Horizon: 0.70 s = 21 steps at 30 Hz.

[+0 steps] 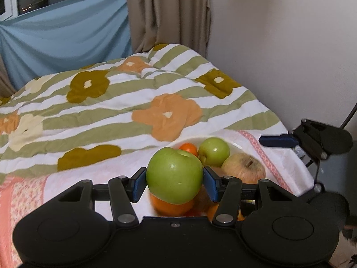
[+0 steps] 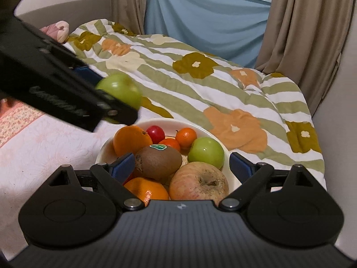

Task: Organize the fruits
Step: 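Lower the green apple into the bowl and open the left tool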

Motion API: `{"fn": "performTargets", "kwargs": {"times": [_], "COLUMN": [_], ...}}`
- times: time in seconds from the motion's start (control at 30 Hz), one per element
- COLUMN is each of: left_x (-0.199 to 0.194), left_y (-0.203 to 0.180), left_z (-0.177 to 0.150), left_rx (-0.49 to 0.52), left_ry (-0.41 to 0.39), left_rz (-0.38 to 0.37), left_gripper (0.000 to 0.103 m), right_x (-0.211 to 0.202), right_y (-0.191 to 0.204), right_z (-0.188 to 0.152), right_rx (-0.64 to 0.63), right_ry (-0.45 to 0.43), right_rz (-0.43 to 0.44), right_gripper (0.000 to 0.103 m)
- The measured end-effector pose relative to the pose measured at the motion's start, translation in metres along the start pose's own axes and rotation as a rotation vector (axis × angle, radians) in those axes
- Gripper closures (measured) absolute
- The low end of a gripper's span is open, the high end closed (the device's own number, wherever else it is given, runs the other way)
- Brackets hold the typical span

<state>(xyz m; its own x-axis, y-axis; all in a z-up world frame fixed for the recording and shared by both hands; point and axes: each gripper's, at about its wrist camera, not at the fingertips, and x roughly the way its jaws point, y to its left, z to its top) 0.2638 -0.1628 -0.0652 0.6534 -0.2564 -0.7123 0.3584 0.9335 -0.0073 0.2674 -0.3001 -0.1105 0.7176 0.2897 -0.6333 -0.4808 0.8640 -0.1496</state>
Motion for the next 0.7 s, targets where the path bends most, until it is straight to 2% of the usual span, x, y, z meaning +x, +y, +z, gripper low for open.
{"fn": "performTargets", "kwargs": {"times": [0.23,0.7], "left_x": [0.031,0.081], "left_y": [-0.010,-0.001], "left_z": [0.019,0.019], "left_rx": [0.003,-0.001], "left_ry": [0.010,0.083], "left_rz": [-0.023,0.029], "left_gripper": [0.045,0.045], "right_x": [-0.005,-0.002], "right_y": [-0.012,-0.024], "right_z": [-0.006,-0.015], "right_rx": [0.028,0.065], "right_ry": [-0.008,-0.008], "right_rz": [0.002,0.025], "right_gripper": [0.000,0.000]}}
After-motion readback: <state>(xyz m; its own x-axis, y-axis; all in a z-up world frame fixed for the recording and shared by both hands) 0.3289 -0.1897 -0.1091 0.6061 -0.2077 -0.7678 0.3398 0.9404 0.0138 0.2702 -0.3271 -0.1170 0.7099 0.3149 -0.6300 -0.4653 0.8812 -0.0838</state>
